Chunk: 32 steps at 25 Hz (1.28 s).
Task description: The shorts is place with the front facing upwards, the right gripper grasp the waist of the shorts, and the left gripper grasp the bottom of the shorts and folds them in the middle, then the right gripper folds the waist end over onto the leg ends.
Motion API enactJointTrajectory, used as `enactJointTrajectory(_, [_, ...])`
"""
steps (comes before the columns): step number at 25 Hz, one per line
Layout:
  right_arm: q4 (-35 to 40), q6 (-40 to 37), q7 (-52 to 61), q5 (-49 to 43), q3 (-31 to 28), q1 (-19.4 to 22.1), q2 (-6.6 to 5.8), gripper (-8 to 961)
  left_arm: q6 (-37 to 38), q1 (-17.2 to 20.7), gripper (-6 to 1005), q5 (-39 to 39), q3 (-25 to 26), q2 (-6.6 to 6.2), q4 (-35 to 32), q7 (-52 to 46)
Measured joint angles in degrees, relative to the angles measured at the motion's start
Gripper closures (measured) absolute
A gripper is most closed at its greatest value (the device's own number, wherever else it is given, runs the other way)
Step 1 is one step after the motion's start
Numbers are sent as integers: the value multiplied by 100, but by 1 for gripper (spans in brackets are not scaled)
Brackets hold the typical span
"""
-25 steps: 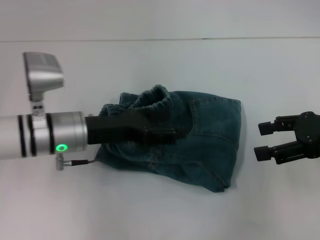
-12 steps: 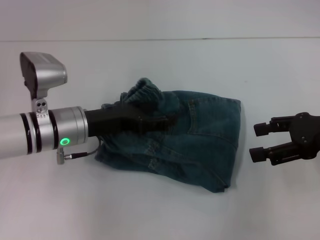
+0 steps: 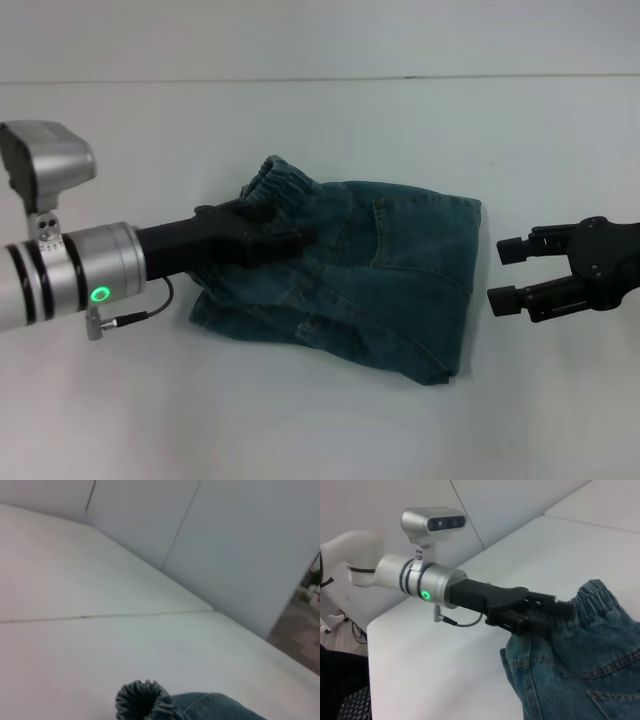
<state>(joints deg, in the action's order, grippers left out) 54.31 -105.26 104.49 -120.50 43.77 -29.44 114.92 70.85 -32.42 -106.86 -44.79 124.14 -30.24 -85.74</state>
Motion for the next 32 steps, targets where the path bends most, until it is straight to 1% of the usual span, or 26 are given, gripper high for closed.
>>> enactJointTrajectory(2, [0,29,0,0,3,-4,3,-6,97,96,113,72,159,-1,-60,61])
enactJointTrajectory(4, [0,49,0,0,7,-9,7,-6,268,195,114,96,429,-3,-105,144])
enactJointTrajectory(6, [-4,58,0,1,9,-16,13,-6,566,310,114,98,766,-22,-143,263])
enactJointTrajectory(8, [-13,59,-37,8,-1,-21,26,-6,970,512,114,53,1037,-60,-326,333])
enactJointTrajectory(12, [-136,98,-268,42,-92,-15,88,-6,1722,1053,114,-291,1139,-134,-1126,251])
enactJointTrajectory(15, [-311,229,-483,45,-215,3,153,-6,2178,1405,114,-636,1187,-133,-1724,154])
enactJointTrajectory(17, [-457,353,-628,45,-325,-1,200,-6,2442,1539,114,-920,1331,-113,-2005,141])
enactJointTrajectory(19, [-567,458,-778,45,-381,-8,242,-6,2674,1587,114,-1151,1539,-106,-2131,125])
enactJointTrajectory(22, [-642,600,-979,45,-381,-11,296,-6,2878,1569,114,-1392,1769,-136,-2154,9])
enactJointTrajectory(25, [-658,698,-1037,38,-333,-34,333,-6,2897,1550,114,-1498,1820,-147,-2159,-61])
enactJointTrajectory(32, [-671,791,-1056,22,-337,-56,341,-6,2907,1510,113,-1506,1825,-151,-2165,-97])
